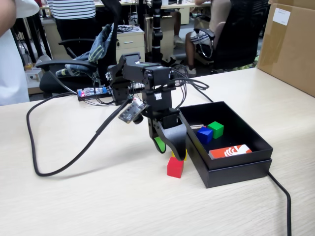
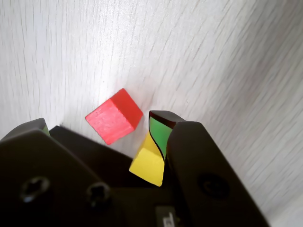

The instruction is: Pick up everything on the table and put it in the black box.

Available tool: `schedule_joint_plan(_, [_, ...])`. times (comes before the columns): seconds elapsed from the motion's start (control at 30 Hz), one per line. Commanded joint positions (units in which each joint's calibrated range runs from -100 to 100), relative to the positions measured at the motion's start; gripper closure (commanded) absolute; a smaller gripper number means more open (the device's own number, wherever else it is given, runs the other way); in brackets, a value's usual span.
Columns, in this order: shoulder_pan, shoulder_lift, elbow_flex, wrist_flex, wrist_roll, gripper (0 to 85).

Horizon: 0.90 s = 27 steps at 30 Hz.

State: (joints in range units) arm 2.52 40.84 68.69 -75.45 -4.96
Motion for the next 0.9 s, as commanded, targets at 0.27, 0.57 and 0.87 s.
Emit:
schedule_joint_plan(0.27, [0.93,4.43,5.83,3.96,-0.59,52.9])
schedule_joint_plan(0.57, [0.1,0.41,5.29,1.46,1.03,79.9])
schedule_joint_plan(0.87, [2.88,-32.64,-2.6,-1.65,2.2,79.8])
